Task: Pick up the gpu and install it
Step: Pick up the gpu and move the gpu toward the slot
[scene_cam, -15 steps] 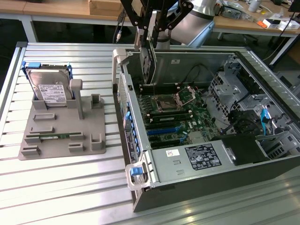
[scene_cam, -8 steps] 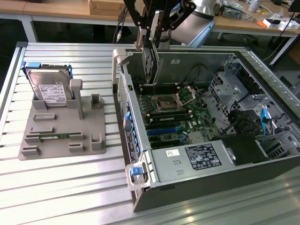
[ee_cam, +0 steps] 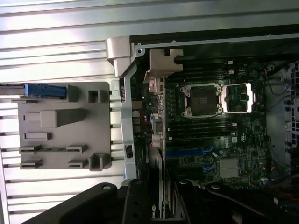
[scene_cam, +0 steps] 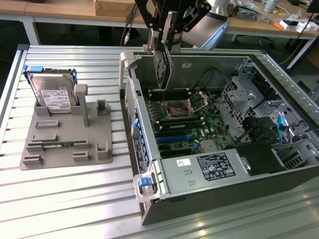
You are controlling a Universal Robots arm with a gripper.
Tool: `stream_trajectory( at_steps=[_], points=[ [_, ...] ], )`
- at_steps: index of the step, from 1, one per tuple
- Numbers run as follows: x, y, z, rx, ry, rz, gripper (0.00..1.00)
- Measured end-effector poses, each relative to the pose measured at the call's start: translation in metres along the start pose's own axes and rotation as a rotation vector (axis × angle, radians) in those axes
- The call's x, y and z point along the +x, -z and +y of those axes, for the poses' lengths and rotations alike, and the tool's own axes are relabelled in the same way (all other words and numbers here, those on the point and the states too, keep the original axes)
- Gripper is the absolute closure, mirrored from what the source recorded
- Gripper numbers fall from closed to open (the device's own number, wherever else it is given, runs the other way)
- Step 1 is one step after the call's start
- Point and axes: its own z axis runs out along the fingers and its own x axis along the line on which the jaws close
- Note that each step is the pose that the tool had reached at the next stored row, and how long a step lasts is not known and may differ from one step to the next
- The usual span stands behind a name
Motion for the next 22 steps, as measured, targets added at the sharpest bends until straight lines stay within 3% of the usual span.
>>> stream_trajectory(
  at_steps=[22],
  points=[
    [-0.014, 0.0001, 0.001, 0.0002, 0.0, 0.0032, 0.75]
  ],
)
